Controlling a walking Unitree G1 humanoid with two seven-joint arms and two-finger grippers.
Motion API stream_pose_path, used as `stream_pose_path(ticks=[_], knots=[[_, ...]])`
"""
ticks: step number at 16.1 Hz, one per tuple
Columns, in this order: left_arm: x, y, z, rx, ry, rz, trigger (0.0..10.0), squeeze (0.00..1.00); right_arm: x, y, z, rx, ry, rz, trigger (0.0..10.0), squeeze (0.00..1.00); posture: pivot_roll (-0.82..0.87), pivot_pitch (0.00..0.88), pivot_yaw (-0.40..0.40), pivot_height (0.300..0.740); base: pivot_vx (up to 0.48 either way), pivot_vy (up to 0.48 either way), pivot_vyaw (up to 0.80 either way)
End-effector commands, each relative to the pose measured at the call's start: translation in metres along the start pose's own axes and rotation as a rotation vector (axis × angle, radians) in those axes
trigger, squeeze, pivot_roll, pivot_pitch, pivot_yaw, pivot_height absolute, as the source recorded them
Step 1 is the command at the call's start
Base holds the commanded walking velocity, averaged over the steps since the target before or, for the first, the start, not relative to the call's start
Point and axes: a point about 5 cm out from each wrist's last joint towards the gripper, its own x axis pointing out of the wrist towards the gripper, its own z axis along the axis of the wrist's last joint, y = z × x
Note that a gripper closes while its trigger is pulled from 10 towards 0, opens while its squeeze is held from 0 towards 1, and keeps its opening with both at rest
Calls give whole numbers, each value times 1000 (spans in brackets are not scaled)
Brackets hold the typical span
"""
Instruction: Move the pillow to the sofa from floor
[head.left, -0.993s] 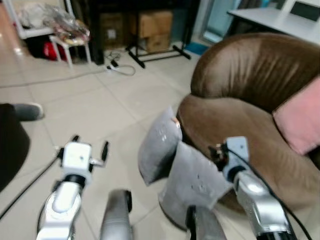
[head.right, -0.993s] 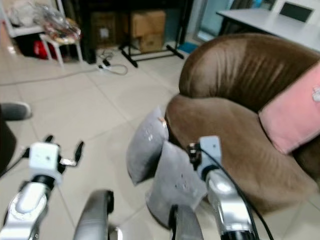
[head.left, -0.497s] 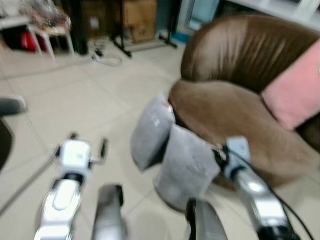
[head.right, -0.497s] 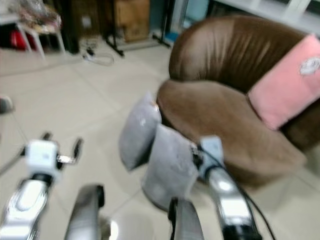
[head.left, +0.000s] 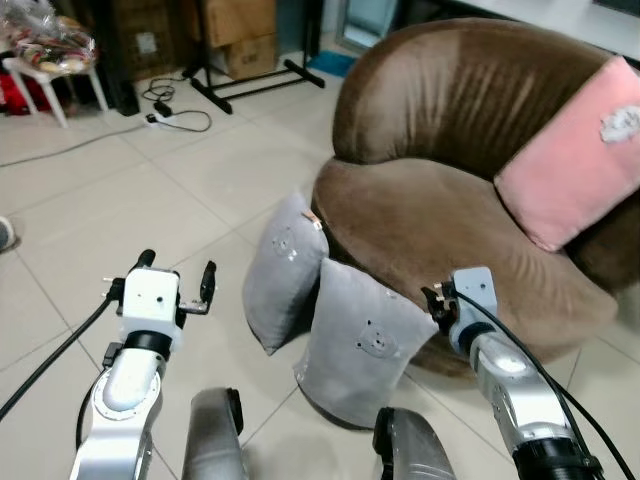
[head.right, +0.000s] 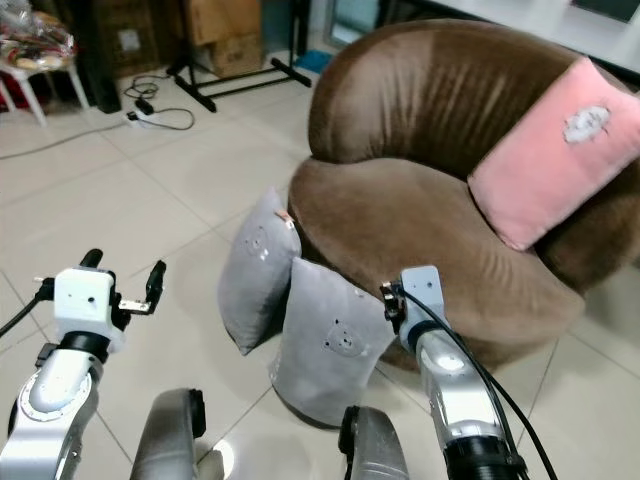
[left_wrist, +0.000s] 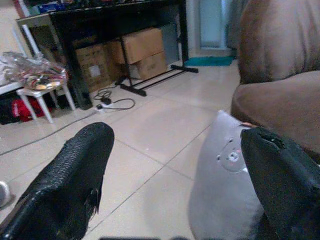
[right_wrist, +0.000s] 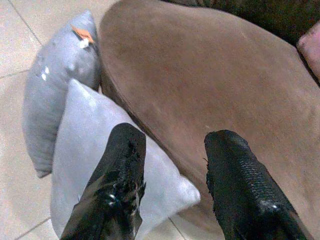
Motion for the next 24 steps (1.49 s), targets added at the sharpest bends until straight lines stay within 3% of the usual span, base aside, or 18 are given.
stream_pose_path(ticks=[1,19,21,24], knots=[[2,-7,2,-15,-13,-28,10000,0,-3,-12,-2,-1,9,-29,10000,0,1,0,-98,535,296,0,0],[2,-8,0,-4,1,-24,10000,0,-10,2,10,39,-3,51,10000,0,5,0,-102,535,276,0,0],[5,-10,0,-1,-4,-52,10000,0,-9,1,10,39,3,50,10000,0,-12,0,-70,535,0,0,0],[16,-17,5,21,-29,-141,10000,0,-11,2,13,27,-22,70,10000,0,-47,0,-1,500,0,0,0]])
